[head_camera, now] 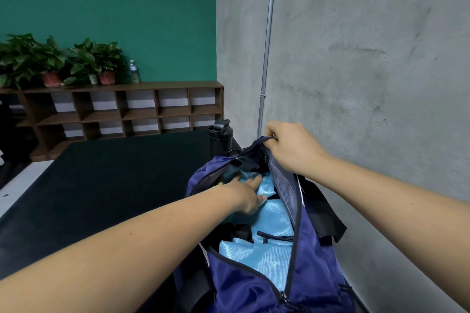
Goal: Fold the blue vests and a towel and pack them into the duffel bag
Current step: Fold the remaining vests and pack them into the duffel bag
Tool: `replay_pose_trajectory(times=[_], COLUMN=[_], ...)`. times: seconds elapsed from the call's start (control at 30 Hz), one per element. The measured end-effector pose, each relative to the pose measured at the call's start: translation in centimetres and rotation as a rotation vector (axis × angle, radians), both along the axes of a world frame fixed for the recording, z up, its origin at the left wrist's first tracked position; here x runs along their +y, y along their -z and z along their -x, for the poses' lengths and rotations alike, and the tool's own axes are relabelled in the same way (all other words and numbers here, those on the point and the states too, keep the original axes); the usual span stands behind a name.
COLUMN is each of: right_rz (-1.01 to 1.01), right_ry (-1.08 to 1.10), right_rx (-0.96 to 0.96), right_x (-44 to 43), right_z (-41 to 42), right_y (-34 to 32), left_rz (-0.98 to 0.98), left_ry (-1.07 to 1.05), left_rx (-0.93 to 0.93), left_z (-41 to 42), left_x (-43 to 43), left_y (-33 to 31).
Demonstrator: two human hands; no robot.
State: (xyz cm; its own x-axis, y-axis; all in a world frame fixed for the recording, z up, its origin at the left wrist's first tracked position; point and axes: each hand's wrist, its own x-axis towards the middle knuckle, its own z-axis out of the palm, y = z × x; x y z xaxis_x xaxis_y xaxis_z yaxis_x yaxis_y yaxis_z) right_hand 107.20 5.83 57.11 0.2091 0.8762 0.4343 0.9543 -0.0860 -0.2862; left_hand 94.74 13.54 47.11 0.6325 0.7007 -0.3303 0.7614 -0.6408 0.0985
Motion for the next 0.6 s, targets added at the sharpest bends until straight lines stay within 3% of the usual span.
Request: replay_pose_trajectory(times=[0.27, 0.53, 0.6], right_rz=[0.031, 0.082, 0.068], right_ry=[0.007, 0.035, 0.023], right_rx=[-0.018, 0.003, 0.016], right_x=[-0.4, -1.2, -1.5], right_z=[-0.3, -0.4, 0.1], right_y=[0.4, -0.3, -0.5], left_rz=[0.149, 0.071, 0.059], left_ry=[-0.023, 0.110, 0.074], left_rx=[-0.161, -0.177, -0.254], left_z=[0.8, 3.8, 5.9], left_x=[2.8, -1.4, -2.1], left_y=[0.3, -3.5, -4.3])
